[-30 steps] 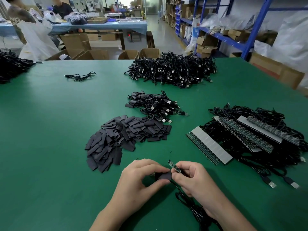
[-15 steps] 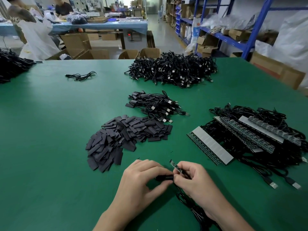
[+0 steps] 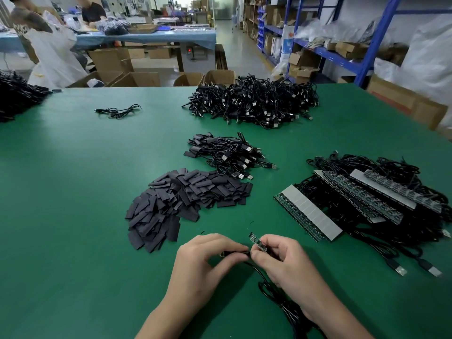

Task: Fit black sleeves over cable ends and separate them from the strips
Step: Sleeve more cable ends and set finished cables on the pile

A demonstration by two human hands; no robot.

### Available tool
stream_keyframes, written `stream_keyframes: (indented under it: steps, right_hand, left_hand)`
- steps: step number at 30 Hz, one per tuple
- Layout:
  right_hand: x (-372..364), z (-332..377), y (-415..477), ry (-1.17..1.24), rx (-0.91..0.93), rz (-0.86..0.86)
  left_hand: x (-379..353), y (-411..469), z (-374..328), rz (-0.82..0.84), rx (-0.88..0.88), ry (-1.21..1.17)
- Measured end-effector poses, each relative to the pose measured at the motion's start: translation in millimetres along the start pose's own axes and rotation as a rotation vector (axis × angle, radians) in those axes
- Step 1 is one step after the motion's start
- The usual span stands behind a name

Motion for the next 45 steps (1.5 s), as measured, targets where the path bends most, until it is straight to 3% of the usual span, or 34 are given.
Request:
stream_keyframes:
  steps: [14, 34, 45]
  right_hand:
    - [3, 6, 2, 0.136, 0.044, 0.131]
    - [7, 0, 3, 0.137, 0.036, 0.119]
    - [5, -5, 5, 0.059, -0.001, 0.12]
  left_hand:
    - [14, 1, 16, -0.117, 0.149, -0.139]
    - [12, 2, 7, -0.047, 0.069, -0.084]
    - [10, 2, 8, 0.052, 0.0, 0.059]
Point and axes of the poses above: each hand's wrist, its own y-axis towards the middle knuckle, its own x-axis out of the back of the hand, z = x × y, the point moved 5 cm from there along y, towards the middle knuckle, and after that the axes turned 4 degrees about -y, right-handed, at the moved point
